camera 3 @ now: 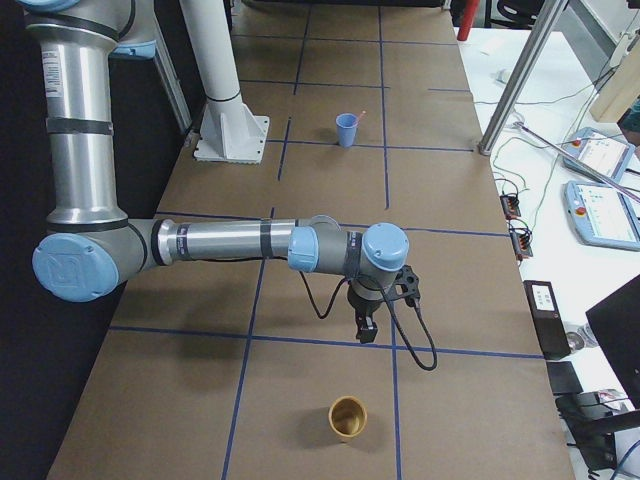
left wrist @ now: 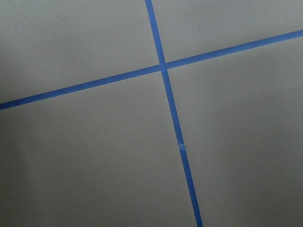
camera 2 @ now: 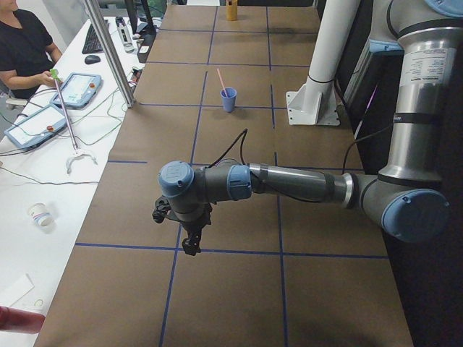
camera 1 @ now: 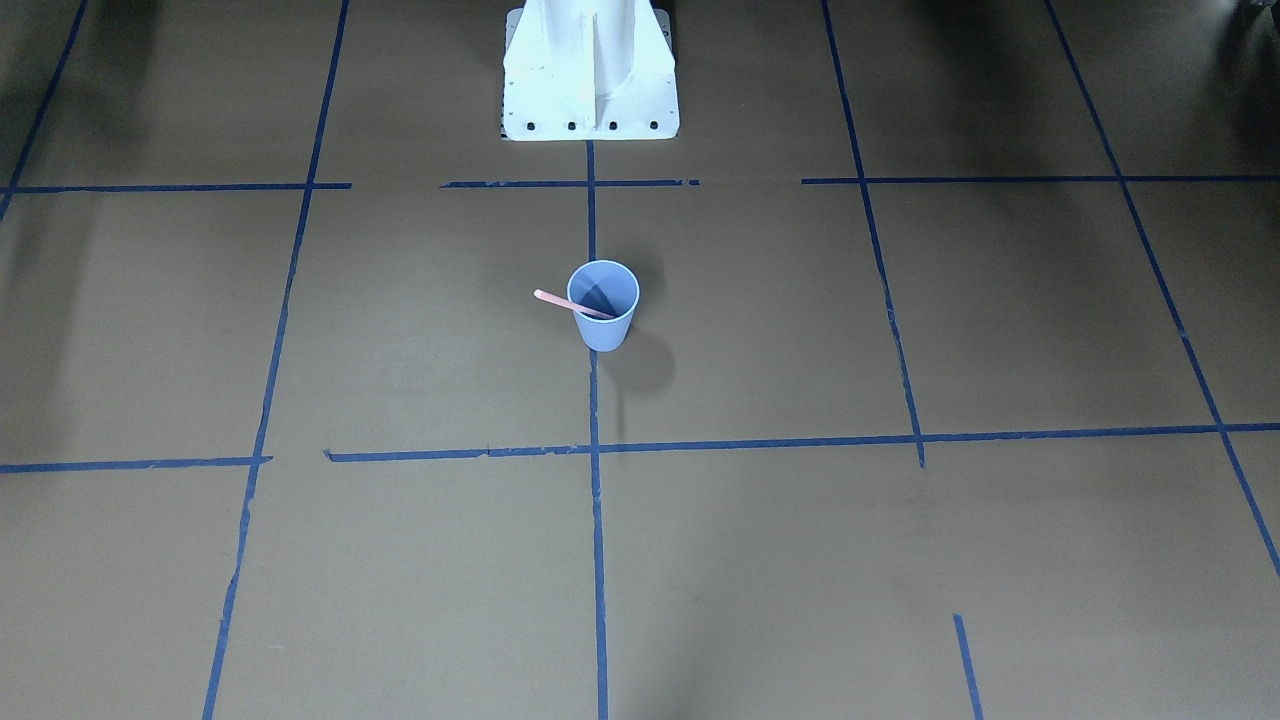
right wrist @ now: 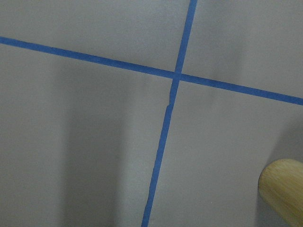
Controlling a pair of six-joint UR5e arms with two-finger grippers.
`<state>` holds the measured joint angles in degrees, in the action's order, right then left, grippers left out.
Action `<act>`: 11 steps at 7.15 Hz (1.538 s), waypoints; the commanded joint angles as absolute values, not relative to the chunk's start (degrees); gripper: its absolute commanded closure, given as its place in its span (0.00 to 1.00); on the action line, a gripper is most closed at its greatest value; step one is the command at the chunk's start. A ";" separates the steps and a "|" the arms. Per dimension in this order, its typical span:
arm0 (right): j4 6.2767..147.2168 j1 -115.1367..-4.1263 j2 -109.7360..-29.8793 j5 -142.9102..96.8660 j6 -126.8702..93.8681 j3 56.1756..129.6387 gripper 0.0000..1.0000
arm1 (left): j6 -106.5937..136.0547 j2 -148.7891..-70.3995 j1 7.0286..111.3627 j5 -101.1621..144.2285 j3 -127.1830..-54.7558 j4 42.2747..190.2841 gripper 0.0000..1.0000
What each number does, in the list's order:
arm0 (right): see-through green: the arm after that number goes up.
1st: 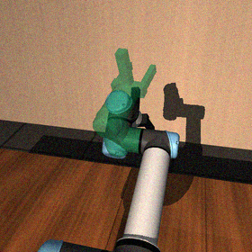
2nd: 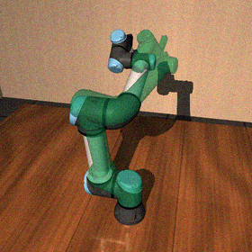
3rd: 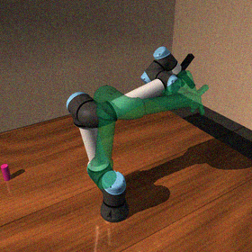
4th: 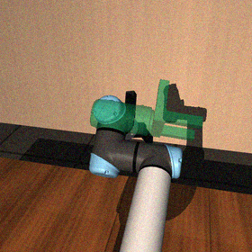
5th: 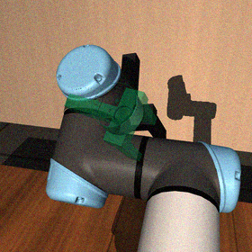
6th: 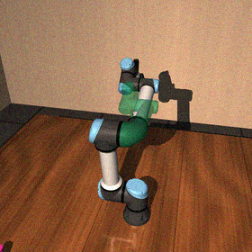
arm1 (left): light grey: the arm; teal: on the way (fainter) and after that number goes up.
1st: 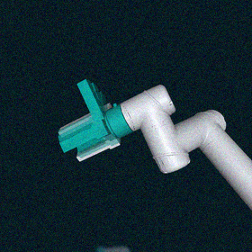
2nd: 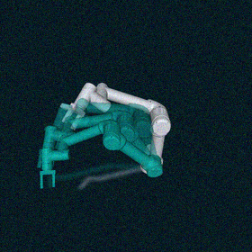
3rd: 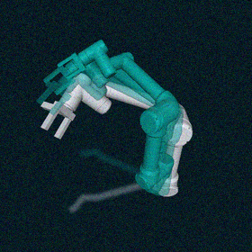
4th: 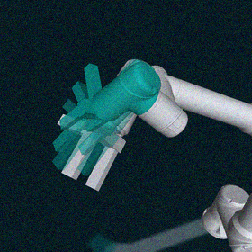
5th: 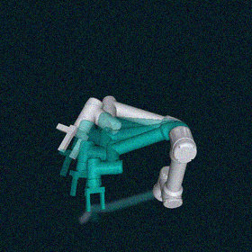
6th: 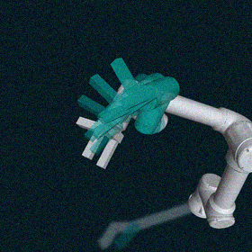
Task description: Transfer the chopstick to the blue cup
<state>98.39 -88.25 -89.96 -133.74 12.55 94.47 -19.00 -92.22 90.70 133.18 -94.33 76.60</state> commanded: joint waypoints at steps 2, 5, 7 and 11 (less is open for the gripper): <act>98.26 -88.07 -89.91 -133.86 11.95 94.57 0.00 | -18.72 -92.90 90.62 133.15 -94.39 76.64 0.00; 98.26 -88.07 -89.74 -133.77 11.95 94.57 0.00 | -8.76 -92.55 90.62 133.24 -95.53 76.90 0.00; 98.26 -88.07 -89.30 -133.86 11.78 94.66 0.00 | -8.70 -92.55 90.62 133.24 -94.84 78.82 0.00; 98.26 -88.07 -89.21 -135.00 11.87 94.66 0.00 | -8.70 -92.29 90.62 133.07 -95.54 79.37 0.00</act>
<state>98.26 -88.07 -89.22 -134.49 11.83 94.59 -8.65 -92.34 90.62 133.14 -95.45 79.32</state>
